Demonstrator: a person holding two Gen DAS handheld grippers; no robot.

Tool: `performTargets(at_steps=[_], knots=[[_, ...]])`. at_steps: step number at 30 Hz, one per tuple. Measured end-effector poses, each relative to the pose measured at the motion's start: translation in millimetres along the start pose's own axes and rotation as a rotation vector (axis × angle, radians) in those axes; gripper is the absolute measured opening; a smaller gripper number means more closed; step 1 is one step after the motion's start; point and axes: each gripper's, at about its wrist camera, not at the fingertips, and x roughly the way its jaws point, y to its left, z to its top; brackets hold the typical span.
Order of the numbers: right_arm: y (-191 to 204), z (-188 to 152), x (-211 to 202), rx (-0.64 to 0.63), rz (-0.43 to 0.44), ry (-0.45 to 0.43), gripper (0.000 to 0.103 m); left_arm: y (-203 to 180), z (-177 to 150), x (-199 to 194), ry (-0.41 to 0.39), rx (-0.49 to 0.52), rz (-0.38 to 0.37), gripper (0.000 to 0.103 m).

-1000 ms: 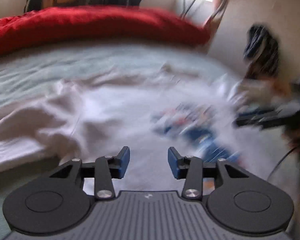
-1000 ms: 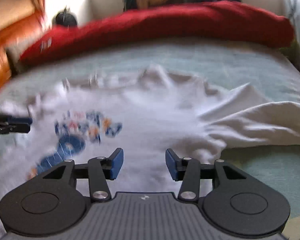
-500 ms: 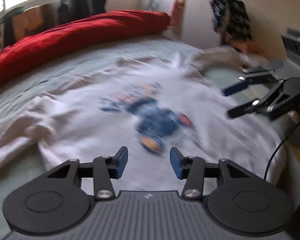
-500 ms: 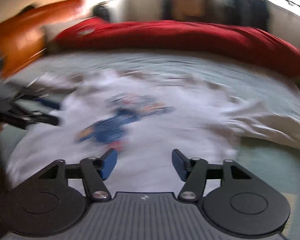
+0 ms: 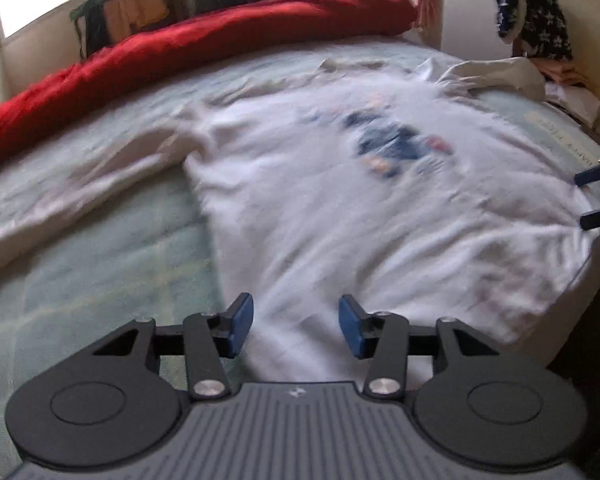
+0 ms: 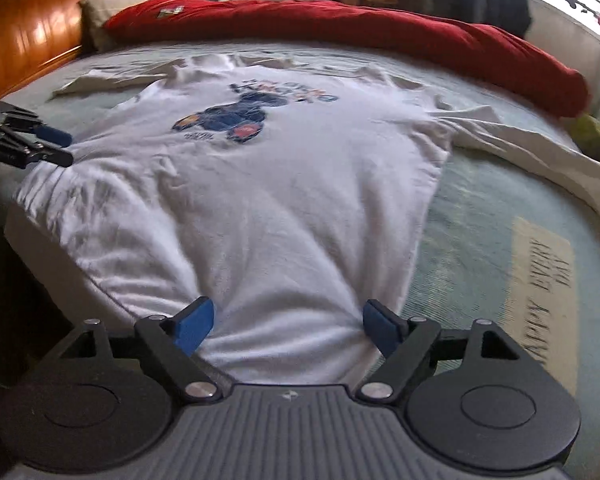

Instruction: Fold clothes

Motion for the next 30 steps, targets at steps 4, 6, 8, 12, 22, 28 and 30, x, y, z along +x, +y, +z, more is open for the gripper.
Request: performTargets(at_steps=[4,6,8,12,22,28,30], knots=[[33.3,10.5,-7.4,-0.065,0.039,-0.081,0.085,-42.0,8.8,-5.3,-0.045,0.097,-0.116,0.056],[47.1,11.4,4.1,-0.094,0.042,-0.073,0.085,-56.5,4.4,1.5,-0.027,0.123,-0.119,0.056],[49.5,2.6,14.1,-0.090,0.031,-0.039,0.085,-53.4,-9.8,6.6,0.017,0.074,-0.105,0.057],[26.4,-30.6,-0.8,0.019,0.042,-0.058,0.092,-26.6,-45.3,-5.6,0.012,-0.101,-0.105,0.060],[18.9,-0.6,-22.4,0.090,0.052,-0.168,0.094,-22.2,15.4,-12.7,-0.109,-0.165,-0.058,0.061],[18.9,24.3,33.0,0.182,-0.001,-0.109,0.095,-12.1,15.2,39.0,-0.036,-0.310,-0.027,0.061],[18.1,12.8,37.4,0.177,-0.018,-0.102,0.096,-7.4,-0.3,39.8,-0.056,-0.340,-0.023,0.061]])
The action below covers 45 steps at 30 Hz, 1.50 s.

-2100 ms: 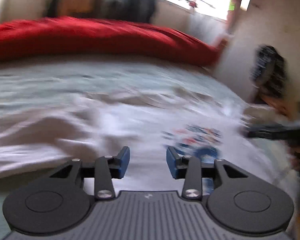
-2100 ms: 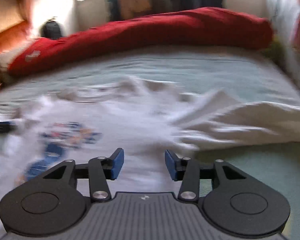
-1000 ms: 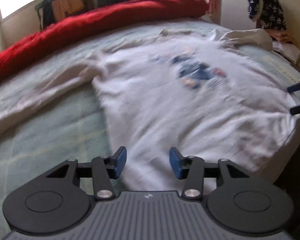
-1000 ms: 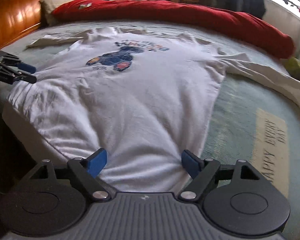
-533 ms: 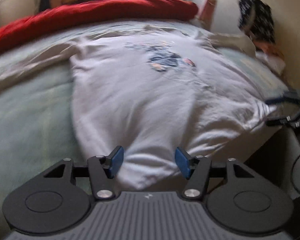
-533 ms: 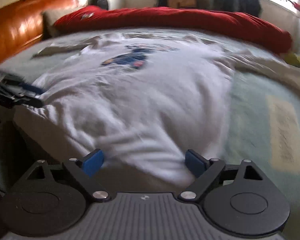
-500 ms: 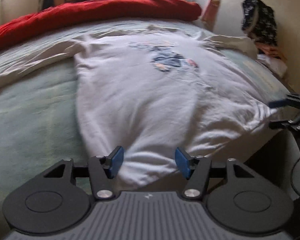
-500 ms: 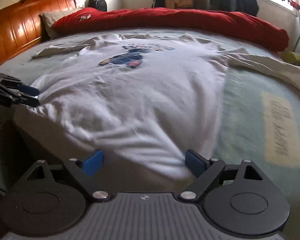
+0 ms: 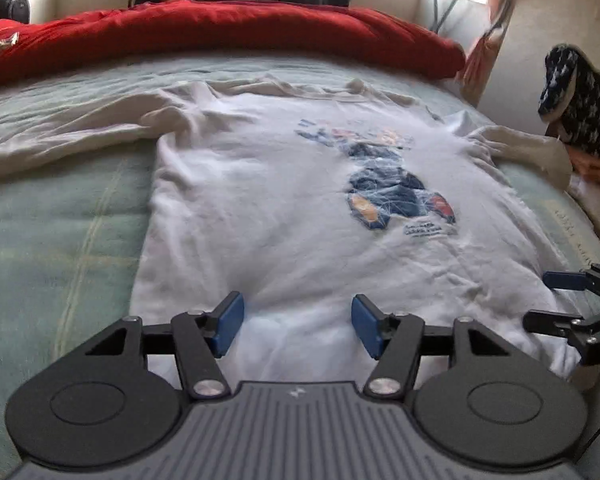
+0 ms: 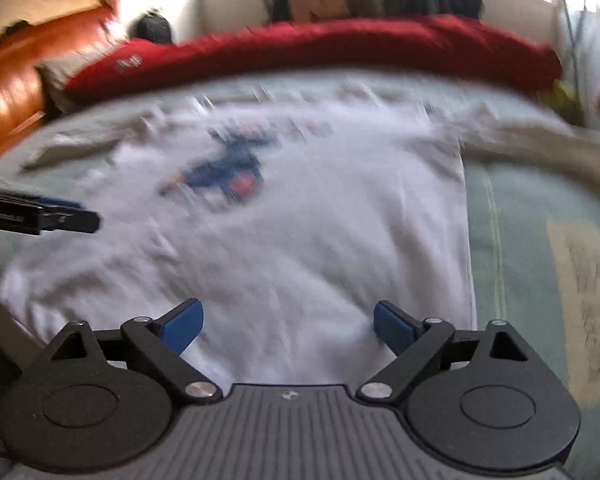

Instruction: Fold clothes

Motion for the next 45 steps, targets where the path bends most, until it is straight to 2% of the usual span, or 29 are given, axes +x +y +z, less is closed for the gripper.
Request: performTargets(at_steps=[2,5,7,11,13,17,20,23,27,30,33,35,38,42,45], knots=[[-2.0,-11.8,-2.7,-0.021,-0.009,-0.013,0.102,8.0,-13.6,-13.3,-0.020,-0.042,0.015,0.061],[-5.9,-25.3,-13.0,-0.014,-0.024,-0.032,0.103,12.7,-29.3,-29.8,-0.044,-0.113,0.032,0.061],[-7.0,-26.7,-17.9,0.016,-0.031,-0.043,0.103,8.5,-34.9,-35.8,-0.051,-0.111,0.046,0.062],[-2.1,-4.7,-22.4,0.104,-0.050,-0.049,0.103,4.0,-25.8,-42.5,-0.049,-0.096,0.073,0.062],[3.9,20.1,-17.4,0.118,-0.024,-0.071,0.103,11.0,-19.6,-44.4,-0.068,-0.149,0.053,0.062],[23.6,67.4,7.2,0.062,0.057,-0.119,0.103,29.4,-12.6,-48.8,-0.087,-0.284,0.001,0.062],[36.2,94.0,33.7,0.006,0.132,-0.121,0.103,42.7,-10.3,-53.8,-0.099,-0.370,0.015,0.063],[42.6,97.8,59.1,-0.042,0.167,-0.093,0.103,52.8,6.2,-52.5,-0.088,-0.383,0.060,0.064],[40.8,85.5,84.4,-0.056,0.177,-0.003,0.103,57.8,54.2,-41.3,-0.091,-0.285,0.159,0.066],[34.8,80.9,83.7,-0.073,0.186,-0.015,0.103,71.2,98.4,-26.6,-0.147,-0.250,0.189,0.067],[25.8,77.4,83.1,-0.028,0.221,-0.029,0.103,93.8,142.6,-4.0,-0.162,-0.257,0.189,0.064],[23.4,76.2,82.5,-0.024,0.231,-0.034,0.103,106.2,163.4,19.4,-0.135,-0.201,0.229,0.058],[26.6,77.0,86.3,-0.044,0.218,-0.036,0.103,124.6,194.1,54.4,-0.095,-0.117,0.287,0.035],[37.1,77.3,90.5,-0.105,0.174,-0.026,0.103,134.2,205.4,96.6,-0.010,0.031,0.257,0.035],[37.0,76.8,91.6,-0.112,0.172,-0.026,0.103,134.4,208.5,120.1,0.049,0.154,0.240,0.036]])
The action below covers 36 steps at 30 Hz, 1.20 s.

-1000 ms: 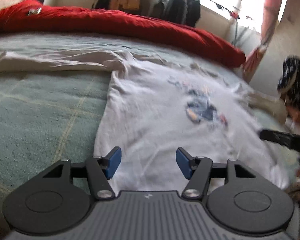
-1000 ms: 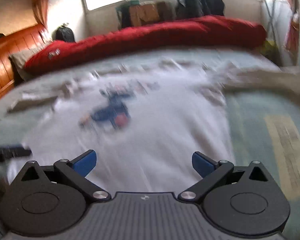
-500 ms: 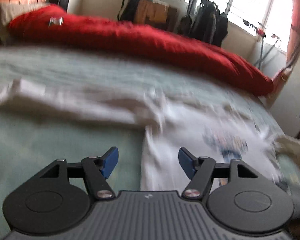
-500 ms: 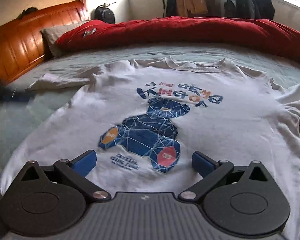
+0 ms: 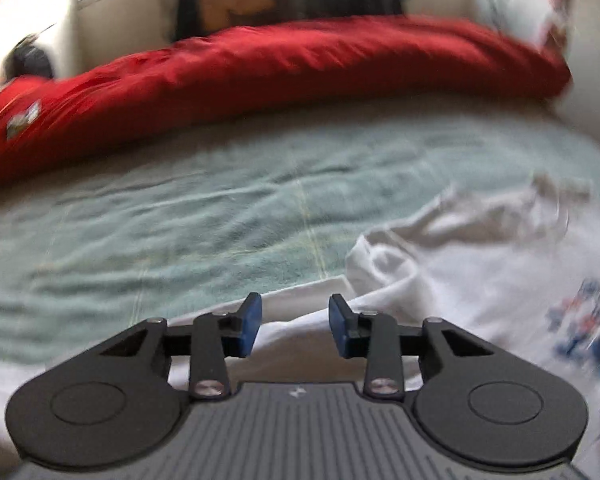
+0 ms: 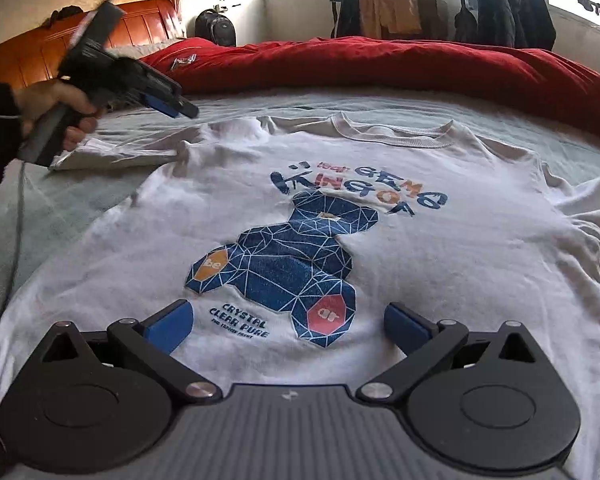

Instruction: Fold clothes

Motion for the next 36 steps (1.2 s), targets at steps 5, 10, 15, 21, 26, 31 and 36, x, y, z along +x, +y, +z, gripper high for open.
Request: performTargets(at_steps=[5,10,15,21,26,31,36], knots=[[-1.4,-1.1,0.7,0.000,0.005,-0.005,0.103,-6.7,7.9,25.5,0.064,0.208,-0.060,0.039],[-0.9,-1.5,2.7,-0.012,0.003,-0.008,0.103,-9.2,10.8,37.2,0.105,0.322,-0.107,0.036],[-0.9,-1.6,2.8,-0.014,0.005,-0.011,0.103,0.7,12.8,32.0,0.077,0.226,-0.091,0.000],[-1.1,-1.7,2.8,-0.013,0.007,-0.012,0.103,25.3,20.8,21.4,0.004,0.081,-0.111,0.004],[-1.4,-1.7,3.1,-0.011,0.009,-0.014,0.103,14.5,25.0,24.4,0.012,0.134,-0.203,0.035],[-1.7,-1.5,3.2,-0.010,0.012,-0.014,0.103,8.1,20.3,42.4,0.063,0.175,-0.242,0.037],[-2.0,-1.6,3.4,-0.009,0.015,-0.014,0.103,1.5,7.5,44.4,0.052,0.158,-0.252,0.006]])
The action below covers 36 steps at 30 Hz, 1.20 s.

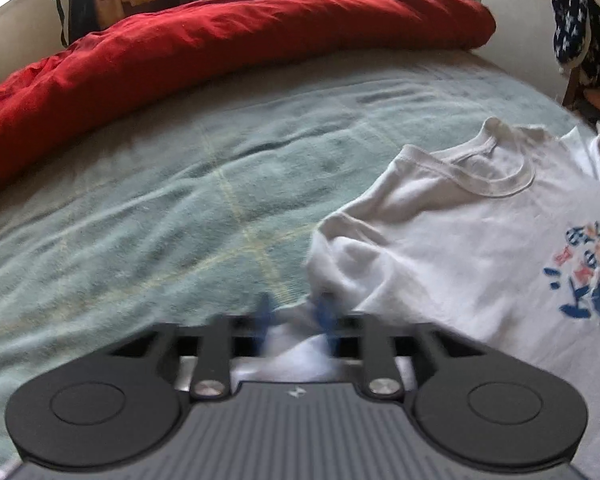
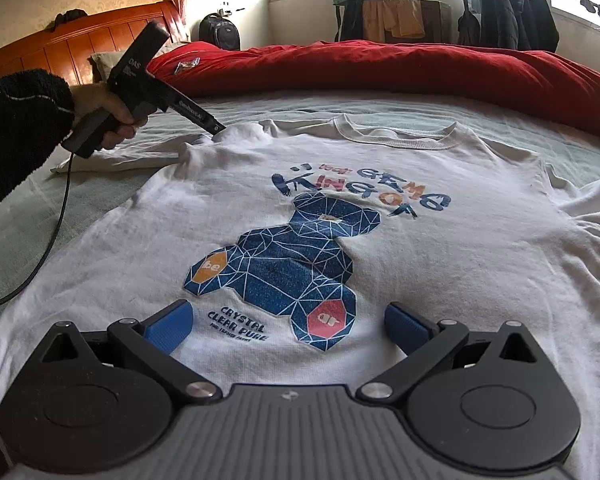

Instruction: Fold clothes

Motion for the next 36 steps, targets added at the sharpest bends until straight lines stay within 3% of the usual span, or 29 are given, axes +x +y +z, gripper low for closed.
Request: performTargets(at_steps=[2,5,7,9,11,13,15,17,20,25,27,30,33,36], knots=[[0.0,0.1,-0.3,0.000,0.000,0.000,0.103,-4.4,-0.2,-5.2,-0.021,0.016,0.044,0.004],[-0.2,0.1,-0.5,0.001,0.001,-0.001,0.103,8.6,6.4,-13.5,-0.075,-0.060,0.145,0.004],[0.3,0.0,-0.2,-0.001,-0.002,0.000,0.103,17.7,11.1,-16.4,-0.090,-0.120,0.165,0.004],[0.8,-0.2,-0.6,-0.004,-0.003,0.000,0.103,10.7,16.8,-14.8,-0.079,-0.096,0.231,0.003],[0.8,-0.1,-0.9,-0.003,-0.003,0.000,0.103,7.6,22.5,-14.3,-0.065,-0.101,0.239,0.008],[0.4,0.3,-2.1,0.001,-0.002,-0.001,0.103,3.1,27.2,-23.8,-0.116,-0.137,0.221,0.012],[0.0,0.6,-3.2,0.007,0.001,-0.002,0.103,-13.5,34.0,-35.5,-0.165,-0.143,0.167,0.024],[-1.0,1.6,-4.9,0.016,0.002,-0.002,0.103,-39.9,43.1,-38.9,-0.154,-0.107,0.029,0.041],[-6.1,5.0,-12.4,0.043,0.007,-0.002,0.103,-88.7,55.0,-23.5,-0.048,-0.045,-0.145,0.044],[-28.4,7.9,-22.6,0.128,-0.019,-0.021,0.103,-128.8,62.4,44.2,0.064,-0.041,-0.081,0.050],[-36.8,7.7,-23.5,0.154,-0.034,-0.026,0.103,-120.7,71.1,56.2,-0.016,-0.105,-0.016,0.051],[-46.4,6.7,-25.4,0.180,-0.043,-0.036,0.103,-102.8,81.7,78.1,-0.042,-0.214,0.063,0.052],[-54.6,6.2,-29.0,0.202,-0.050,-0.050,0.103,-102.7,86.3,69.5,-0.074,-0.263,0.064,0.048],[-62.5,6.3,-35.4,0.242,-0.047,-0.079,0.103,-113.6,84.1,43.8,-0.085,-0.216,0.058,0.051]])
